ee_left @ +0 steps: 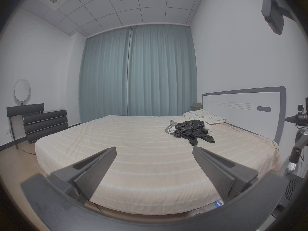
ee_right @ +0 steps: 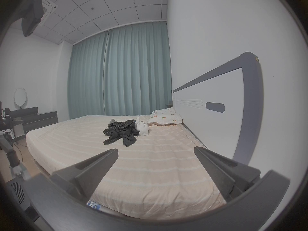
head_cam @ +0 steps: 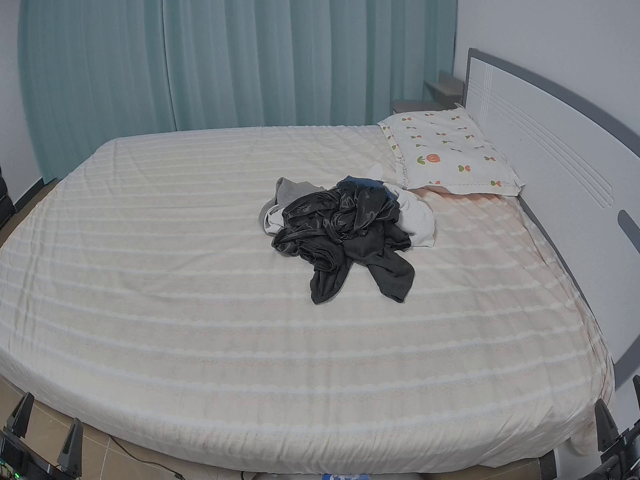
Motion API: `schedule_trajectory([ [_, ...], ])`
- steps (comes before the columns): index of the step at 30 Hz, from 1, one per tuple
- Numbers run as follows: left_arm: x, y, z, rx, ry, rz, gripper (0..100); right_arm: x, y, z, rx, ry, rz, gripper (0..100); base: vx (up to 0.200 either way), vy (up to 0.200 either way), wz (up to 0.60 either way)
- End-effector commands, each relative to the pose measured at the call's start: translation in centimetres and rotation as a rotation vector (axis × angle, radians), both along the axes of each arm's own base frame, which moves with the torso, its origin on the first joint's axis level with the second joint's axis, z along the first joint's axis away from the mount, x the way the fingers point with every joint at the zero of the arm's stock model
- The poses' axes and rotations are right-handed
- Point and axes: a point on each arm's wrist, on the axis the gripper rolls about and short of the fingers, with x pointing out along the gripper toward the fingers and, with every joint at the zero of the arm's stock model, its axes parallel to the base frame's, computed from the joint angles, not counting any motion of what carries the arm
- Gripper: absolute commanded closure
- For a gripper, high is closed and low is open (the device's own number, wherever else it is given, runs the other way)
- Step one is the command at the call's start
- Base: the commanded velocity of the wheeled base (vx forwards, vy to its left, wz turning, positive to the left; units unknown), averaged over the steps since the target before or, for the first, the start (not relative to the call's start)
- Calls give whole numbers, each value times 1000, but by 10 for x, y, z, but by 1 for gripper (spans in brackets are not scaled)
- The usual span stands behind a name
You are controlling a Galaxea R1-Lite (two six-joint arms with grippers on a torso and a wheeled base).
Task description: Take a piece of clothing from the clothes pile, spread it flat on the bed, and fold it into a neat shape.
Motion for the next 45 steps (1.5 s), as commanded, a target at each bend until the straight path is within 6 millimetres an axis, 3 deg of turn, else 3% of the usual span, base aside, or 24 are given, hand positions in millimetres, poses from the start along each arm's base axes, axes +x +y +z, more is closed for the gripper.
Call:
schedule_trajectory([
  [1, 1, 0, -5, -2, 7, -2, 0, 0, 0, -5, -4, 1, -1, 0, 0, 0, 0],
  [5, 1, 0, -5, 2, 7, -2, 0, -1, 0, 0, 7, -24, 2, 0, 0, 0, 0],
  [6, 1, 0, -5, 2, 7, -2, 0, -8, 0, 25, 41, -103, 6, 0, 0, 0, 0],
  [7, 1, 0, -5, 2, 7, -2, 0, -9, 0, 27, 44, -108, 6, 0, 0, 0, 0],
  [8, 1, 0, -5, -1, 7, -2, 0, -12, 0, 45, 62, -128, 9, 0, 0, 0, 0],
  [13, 1, 0, -5, 2, 7, -2, 0, 6, 1, 57, 57, 34, 69, 0, 0, 0, 0],
  [14, 1, 0, -5, -1, 7, -2, 0, 36, 2, 77, 94, 149, 130, 0, 0, 0, 0],
  [16, 1, 0, -5, 2, 7, -2, 0, 72, 6, 94, 127, 197, 158, 0, 0, 0, 0],
  [19, 1, 0, -5, 1, 7, -2, 0, 120, 15, 99, 134, 262, 187, 0, 0, 0, 0],
  [22, 1, 0, -5, 1, 7, -2, 0, 174, 23, 86, 131, 364, 194, 0, 0, 0, 0],
  [23, 1, 0, -5, 1, 7, -2, 0, 174, 23, 86, 131, 364, 194, 0, 0, 0, 0],
  [24, 1, 0, -5, 1, 7, -2, 0, 206, 28, 81, 129, 390, 190, 0, 0, 0, 0],
  [26, 1, 0, -5, 1, 7, -2, 0, 241, 35, 72, 127, 418, 193, 0, 0, 0, 0],
  [28, 1, 0, -5, 1, 7, -2, 0, 257, 39, 69, 130, 426, 195, 0, 0, 0, 0],
  [29, 1, 0, -5, -1, 7, -2, 0, 288, 47, 61, 164, 454, 191, 0, 0, 0, 0],
  [30, 1, 0, -5, -1, 7, -2, 0, 290, 47, 60, 168, 458, 191, 0, 0, 0, 0],
  [31, 1, 0, -5, -1, 7, -2, 0, 316, 59, 51, 210, 481, 190, 0, 0, 0, 0],
  [34, 1, 0, -5, -1, 6, -3, 0, 359, 75, 35, 255, 496, 148, 0, 0, 0, 0],
  [35, 1, 0, -5, -1, 6, -3, 0, 359, 75, 35, 255, 496, 148, 0, 0, 0, 0],
  [36, 1, 0, -5, -2, 6, -3, 0, 380, 86, 27, 262, 489, 129, 0, 0, 0, 0],
  [37, 1, 0, -5, -1, 6, -3, 0, 383, 88, 26, 262, 489, 129, 0, 0, 0, 0],
  [38, 1, 0, -5, -2, 7, -3, 0, 400, 98, 14, 263, 494, 122, 0, 0, 0, 0],
  [45, 1, 0, -5, -5, 7, -3, 0, 448, 127, -22, 251, 521, 99, 0, 0, 0, 0],
])
